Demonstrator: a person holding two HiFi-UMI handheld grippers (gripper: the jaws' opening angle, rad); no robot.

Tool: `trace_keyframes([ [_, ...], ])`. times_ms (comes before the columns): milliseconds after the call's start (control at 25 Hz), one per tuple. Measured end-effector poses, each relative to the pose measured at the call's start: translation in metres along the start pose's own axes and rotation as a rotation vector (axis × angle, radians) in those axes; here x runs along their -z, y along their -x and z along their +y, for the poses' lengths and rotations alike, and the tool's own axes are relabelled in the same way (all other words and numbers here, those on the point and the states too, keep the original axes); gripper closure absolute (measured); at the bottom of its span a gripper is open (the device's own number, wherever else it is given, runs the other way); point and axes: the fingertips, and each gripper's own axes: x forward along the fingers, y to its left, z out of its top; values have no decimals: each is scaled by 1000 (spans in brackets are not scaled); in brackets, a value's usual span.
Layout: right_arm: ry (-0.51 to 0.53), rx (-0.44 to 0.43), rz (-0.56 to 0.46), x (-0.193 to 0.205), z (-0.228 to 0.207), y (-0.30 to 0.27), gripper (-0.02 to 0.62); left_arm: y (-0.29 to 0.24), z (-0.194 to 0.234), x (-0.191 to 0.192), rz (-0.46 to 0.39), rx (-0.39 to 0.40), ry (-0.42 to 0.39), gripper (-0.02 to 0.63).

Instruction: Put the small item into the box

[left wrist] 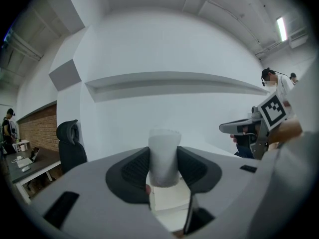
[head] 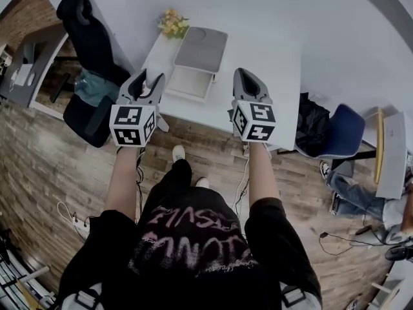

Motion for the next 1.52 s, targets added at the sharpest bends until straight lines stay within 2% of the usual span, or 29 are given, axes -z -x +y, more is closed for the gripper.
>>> trace_keyframes([
  [480,6,33,5,1,-17,-36,586,-43,12,5,14,33,4,434],
  [1360,6,75,51,12,-44,-139,586,-149,61,20,45,97,43,434],
  [1520,6,88,47,5,-48,-157,586,-166,74,13,36,109,52,434],
])
